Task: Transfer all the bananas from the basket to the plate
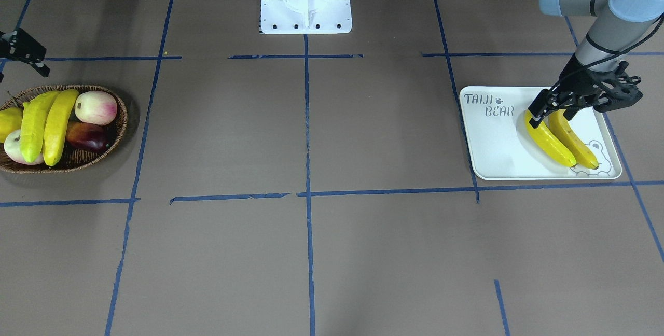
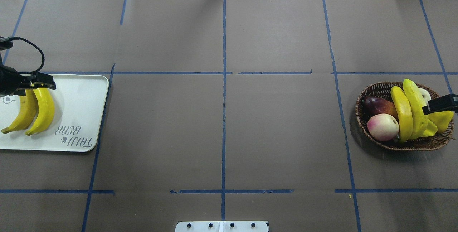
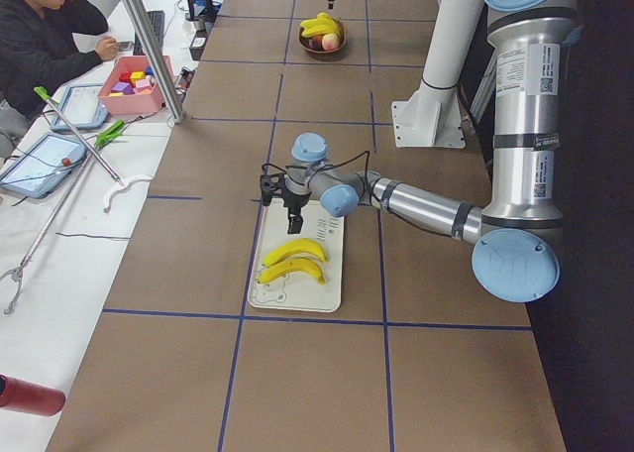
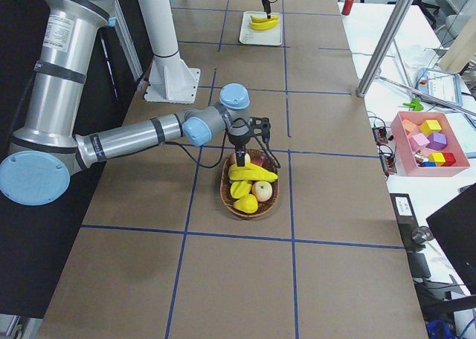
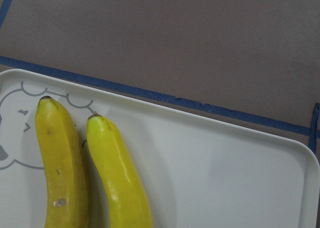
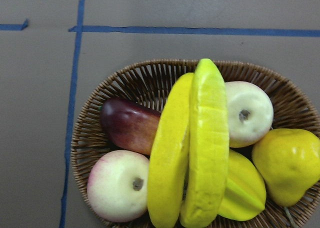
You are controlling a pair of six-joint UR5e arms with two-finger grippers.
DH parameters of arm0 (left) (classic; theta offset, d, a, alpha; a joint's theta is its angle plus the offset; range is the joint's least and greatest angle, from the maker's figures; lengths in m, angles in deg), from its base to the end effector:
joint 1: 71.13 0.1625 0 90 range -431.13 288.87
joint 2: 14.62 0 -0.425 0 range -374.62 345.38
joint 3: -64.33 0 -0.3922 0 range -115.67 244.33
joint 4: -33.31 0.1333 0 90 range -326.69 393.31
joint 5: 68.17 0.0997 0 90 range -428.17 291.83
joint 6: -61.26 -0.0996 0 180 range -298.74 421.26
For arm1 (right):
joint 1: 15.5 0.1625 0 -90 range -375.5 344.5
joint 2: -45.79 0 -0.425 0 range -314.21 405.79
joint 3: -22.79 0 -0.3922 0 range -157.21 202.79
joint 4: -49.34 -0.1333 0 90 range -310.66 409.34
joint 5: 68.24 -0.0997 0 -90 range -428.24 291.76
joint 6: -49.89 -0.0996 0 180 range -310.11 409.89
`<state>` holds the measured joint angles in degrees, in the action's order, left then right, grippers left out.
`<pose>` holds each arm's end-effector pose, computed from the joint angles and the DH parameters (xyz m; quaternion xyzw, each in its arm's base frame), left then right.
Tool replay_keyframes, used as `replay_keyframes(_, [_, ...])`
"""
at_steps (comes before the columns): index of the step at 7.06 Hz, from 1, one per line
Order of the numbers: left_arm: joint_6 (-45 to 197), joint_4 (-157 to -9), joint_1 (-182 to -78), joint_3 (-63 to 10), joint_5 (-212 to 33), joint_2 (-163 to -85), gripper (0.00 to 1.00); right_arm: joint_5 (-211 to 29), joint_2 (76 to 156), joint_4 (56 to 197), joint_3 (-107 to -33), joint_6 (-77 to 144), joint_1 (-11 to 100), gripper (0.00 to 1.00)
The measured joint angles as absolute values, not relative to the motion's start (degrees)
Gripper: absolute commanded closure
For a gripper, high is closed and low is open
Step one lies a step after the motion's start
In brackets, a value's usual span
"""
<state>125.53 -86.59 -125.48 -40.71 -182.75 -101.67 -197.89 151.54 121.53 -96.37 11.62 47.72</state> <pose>0.2146 -0.4569 0.5054 0.0731 0.3959 -0.1516 0.9028 -0.1140 -0.3806 0.4945 0.0378 -0.4115 -0.0001 0.9106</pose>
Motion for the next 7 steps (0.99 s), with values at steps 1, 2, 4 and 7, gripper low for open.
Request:
replay_keyframes(1, [125.86, -86.58, -125.46, -40.75, -182.75, -101.88, 0.01, -199.04, 151.8, 120.64, -94.26, 10.39, 48.37, 0.0])
replay_keyframes(2, [126.45, -86.57, -125.45, -40.77, -182.74, -102.13, 0.01, -199.61, 151.61, 117.53, -91.64, 7.08, 48.57, 0.0])
replay_keyframes(4, [127.16, -86.58, -125.45, -40.82, -182.77, -102.59, 0.01, -200.3, 151.24, 103.31, -84.77, -3.69, 48.6, 0.0])
replay_keyframes(7, [127.32, -86.57, -125.44, -40.79, -182.78, -102.68, 0.01, -200.83, 150.93, 95.64, -80.49, -7.65, 46.61, 0.01])
